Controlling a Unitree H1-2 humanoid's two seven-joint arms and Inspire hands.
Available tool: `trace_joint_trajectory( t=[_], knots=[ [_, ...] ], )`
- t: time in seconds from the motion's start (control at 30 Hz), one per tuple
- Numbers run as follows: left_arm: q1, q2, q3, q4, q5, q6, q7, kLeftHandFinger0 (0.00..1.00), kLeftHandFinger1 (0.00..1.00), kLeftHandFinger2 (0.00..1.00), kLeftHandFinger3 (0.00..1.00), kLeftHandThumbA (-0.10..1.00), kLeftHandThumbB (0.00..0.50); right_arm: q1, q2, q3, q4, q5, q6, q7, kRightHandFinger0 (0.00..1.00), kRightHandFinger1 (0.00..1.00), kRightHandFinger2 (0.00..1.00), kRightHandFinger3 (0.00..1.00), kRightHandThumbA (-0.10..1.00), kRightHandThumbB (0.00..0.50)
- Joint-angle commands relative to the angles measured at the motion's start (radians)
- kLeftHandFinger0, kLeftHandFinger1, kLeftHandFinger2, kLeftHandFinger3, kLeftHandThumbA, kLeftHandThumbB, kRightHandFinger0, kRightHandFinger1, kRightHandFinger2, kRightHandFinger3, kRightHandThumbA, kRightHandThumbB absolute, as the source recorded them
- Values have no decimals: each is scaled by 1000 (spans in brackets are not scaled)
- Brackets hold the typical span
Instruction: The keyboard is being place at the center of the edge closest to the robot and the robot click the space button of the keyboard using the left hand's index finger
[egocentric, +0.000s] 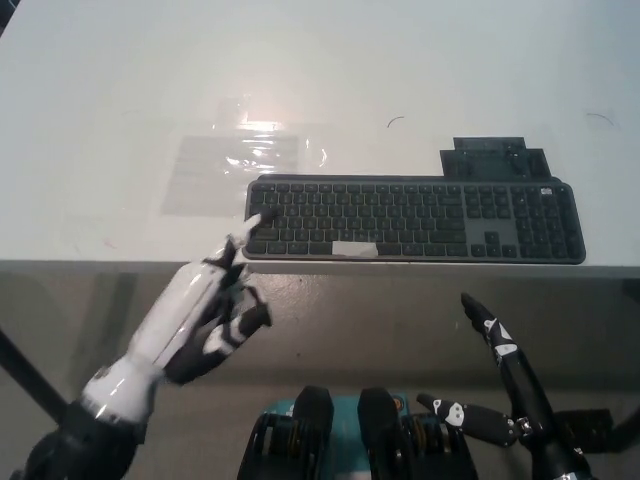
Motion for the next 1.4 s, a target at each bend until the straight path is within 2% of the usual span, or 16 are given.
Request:
trace_joint_trajectory(
  t=[0.0,0.07,0.1,0.17,0.23,0.3,0.43,0.57,0.67,0.83,0.9,1.0,1.13,1.2,1.3,1.37],
  knots=[
    [-61,-10,-30,28,132,57,-9,0,100,329,1000,1000,411,-12,5,0,-16,-9,-44,-5,1000,1000,1000,1000,1000,412],
    [-96,-11,-51,57,149,82,-29,0,127,346,1000,1000,397,-14,4,-1,-13,-7,-49,-5,1000,1000,1000,1000,1000,405],
    [-117,-10,-62,83,154,71,-31,2,137,346,1000,1000,372,-15,5,-3,-10,-3,-52,-5,1000,1000,1000,1000,1000,405],
    [-145,-5,-80,118,180,71,-37,24,159,346,1000,1000,354,-15,5,-3,-10,-3,-55,-6,1000,1000,1000,1000,1000,407],
    [-183,-3,-102,164,215,80,-44,0,177,368,1000,1000,360,-11,5,-3,-16,-9,-51,-8,1000,1000,1000,1000,1000,408],
    [-197,-5,-107,187,221,83,-42,0,149,335,1000,1000,363,-12,5,-3,-12,-10,-56,-9,1000,1000,1000,1000,1000,406],
    [-247,-2,-130,277,256,55,-26,0,135,315,1000,1000,330,-18,4,-2,-12,-10,-52,-7,1000,1000,1000,1000,1000,413],
    [-271,-8,-142,334,283,62,-18,0,130,328,1000,1000,358,-19,4,-2,-17,-15,-47,-7,1000,1000,1000,1000,1000,412],
    [-288,-14,-146,379,277,56,-18,0,144,360,1000,1000,351,-22,2,-3,-18,-12,-46,-5,1000,1000,1000,1000,1000,408],
    [-312,-23,-151,438,278,65,-17,0,157,379,1000,1000,369,-23,1,-4,-20,-12,-50,-6,1000,1000,1000,1000,1000,413],
    [-320,-24,-152,458,275,70,-24,0,197,419,1000,1000,367,-25,0,-3,-20,-10,-50,-4,1000,1000,1000,1000,1000,415],
    [-329,-29,-156,493,279,66,-18,37,212,427,1000,1000,384,-27,0,-5,-18,-11,-50,-6,1000,1000,1000,1000,1000,418],
    [-330,-36,-163,522,277,44,-11,0,207,423,1000,1000,352,-28,0,-6,-25,-14,-41,-6,1000,1000,1000,1000,1000,427],
    [-330,-41,-167,528,274,57,-25,0,211,425,1000,1000,364,-27,-1,-6,-24,-12,-44,-5,1000,1000,1000,1000,1000,425],
    [-328,-44,-175,542,280,50,-25,0,223,430,1000,1000,349,-28,1,-5,-22,-15,-43,-7,1000,1000,1000,1000,1000,429],
    [-327,-46,-180,548,280,49,-26,0,212,417,1000,1000,365,-29,0,-5,-21,-15,-45,-7,1000,1000,1000,1000,1000,426]
  ],
)
